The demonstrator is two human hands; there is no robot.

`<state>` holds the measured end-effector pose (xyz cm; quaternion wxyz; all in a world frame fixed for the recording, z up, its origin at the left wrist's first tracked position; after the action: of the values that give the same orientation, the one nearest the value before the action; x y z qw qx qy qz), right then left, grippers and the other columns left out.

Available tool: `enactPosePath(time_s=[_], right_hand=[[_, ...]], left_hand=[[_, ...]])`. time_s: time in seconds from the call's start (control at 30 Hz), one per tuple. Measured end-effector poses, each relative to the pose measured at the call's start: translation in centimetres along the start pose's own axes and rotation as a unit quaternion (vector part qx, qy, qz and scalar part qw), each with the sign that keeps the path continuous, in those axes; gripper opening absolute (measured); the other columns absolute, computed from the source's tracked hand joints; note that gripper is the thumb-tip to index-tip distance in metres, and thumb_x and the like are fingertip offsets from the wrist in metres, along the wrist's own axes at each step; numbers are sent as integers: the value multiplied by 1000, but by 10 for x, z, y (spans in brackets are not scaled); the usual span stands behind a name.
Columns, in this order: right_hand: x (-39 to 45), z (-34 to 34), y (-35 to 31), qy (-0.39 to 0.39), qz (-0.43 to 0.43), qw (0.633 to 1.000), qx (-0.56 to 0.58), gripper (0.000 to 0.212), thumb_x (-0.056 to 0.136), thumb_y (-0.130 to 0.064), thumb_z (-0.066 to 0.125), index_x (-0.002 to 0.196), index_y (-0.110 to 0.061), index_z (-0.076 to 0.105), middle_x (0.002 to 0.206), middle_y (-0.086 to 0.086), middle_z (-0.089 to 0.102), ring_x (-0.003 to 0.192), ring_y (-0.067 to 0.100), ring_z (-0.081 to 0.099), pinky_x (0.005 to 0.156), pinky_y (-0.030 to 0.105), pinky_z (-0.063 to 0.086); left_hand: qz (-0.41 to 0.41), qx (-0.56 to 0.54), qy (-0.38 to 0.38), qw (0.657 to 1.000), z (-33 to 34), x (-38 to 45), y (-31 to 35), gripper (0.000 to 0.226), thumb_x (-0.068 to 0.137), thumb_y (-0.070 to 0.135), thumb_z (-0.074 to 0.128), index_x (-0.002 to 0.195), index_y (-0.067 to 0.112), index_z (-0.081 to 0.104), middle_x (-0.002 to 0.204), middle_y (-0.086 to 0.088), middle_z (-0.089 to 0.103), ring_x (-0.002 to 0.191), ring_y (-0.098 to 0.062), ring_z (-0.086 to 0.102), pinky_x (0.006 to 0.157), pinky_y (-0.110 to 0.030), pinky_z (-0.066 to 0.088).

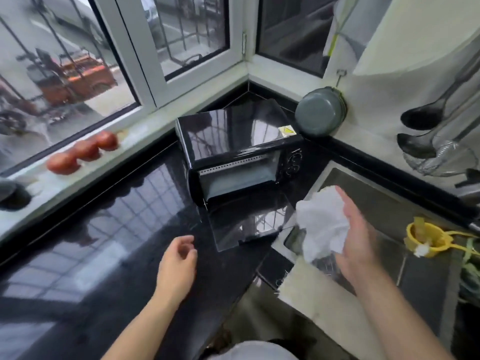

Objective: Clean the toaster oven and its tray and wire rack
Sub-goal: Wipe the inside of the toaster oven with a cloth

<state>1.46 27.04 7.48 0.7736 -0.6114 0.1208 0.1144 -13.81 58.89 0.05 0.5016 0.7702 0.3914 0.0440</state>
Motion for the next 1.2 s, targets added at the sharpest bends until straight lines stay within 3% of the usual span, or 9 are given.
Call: enactPosePath(time_s=[0.07,0.17,0.27,0.37,0.47,0.8,0.93,1.03,1.2], right_hand=[[15,38,10,-22,-94,980,-171,44,97,-40,43,139,-45,55,142,-26,52,135,-4,44,113,29,33],[44,91,73,-164,-64,902,-394,52,105,-37,38,156,-32,29,164,-12,20,153,8,8,124,32,10],[71,102,127,-224,-50,813,-535,61,102,-54,33,158,-34,21,168,-8,1,153,13,-6,125,39,4],[98,89,137,-155,-144,733,-646,72,95,-65,8,158,-31,20,168,0,5,153,20,-3,125,41,2],[108,82,161,-182,-138,635,-738,77,91,-70,0,159,-33,-5,166,-1,-20,150,23,-27,122,48,-14],[167,147,169,-2,-69,659,-749,78,100,-59,6,157,-9,-13,164,21,-15,151,39,-15,121,53,-9],[139,206,196,-147,-161,637,-739,68,102,-49,8,156,-16,-17,164,9,-24,149,29,-28,121,49,-14],[111,222,203,-280,-279,569,-722,64,103,-38,17,160,-15,0,168,5,-5,153,26,-18,123,48,-5],[108,171,190,-376,-328,489,-716,65,103,-55,10,160,-26,1,168,-6,-12,152,17,-22,122,39,-12]], left_hand=[[120,32,49,991,-21,32,30,29,97,3,61,120,20,65,114,-2,63,104,-15,64,99,-47,54],[290,93,84,949,-33,69,96,37,97,14,62,133,20,62,130,3,50,118,3,47,112,-24,36],[388,222,72,891,-22,109,148,49,101,25,63,147,13,56,153,-14,44,143,-25,36,123,-30,21],[366,352,39,860,-6,146,172,56,109,46,43,160,25,40,170,-14,23,158,-35,14,130,-45,9],[302,395,-30,867,9,172,166,59,109,57,26,164,38,23,175,-5,4,161,-27,-6,130,-42,-2],[261,367,-67,890,17,180,154,58,108,60,22,164,46,13,175,6,-4,159,-17,-19,127,-36,-9],[255,357,-62,896,18,182,152,58,108,59,23,164,46,14,175,6,-3,159,-17,-19,127,-37,-8],[258,356,-61,896,18,184,150,59,108,61,23,164,46,15,175,7,-3,159,-17,-18,127,-38,-7],[259,346,-68,899,15,185,151,61,106,64,24,164,46,16,175,7,-2,158,-14,-19,127,-40,-1]])
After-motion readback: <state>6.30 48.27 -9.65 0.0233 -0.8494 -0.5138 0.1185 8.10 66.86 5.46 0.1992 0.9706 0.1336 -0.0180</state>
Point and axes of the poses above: each hand's wrist, its own x-axis towards the middle knuckle, its own z-axis out of the palm, y = z × x, the point moved 4 cm from there along x, towards the middle knuckle
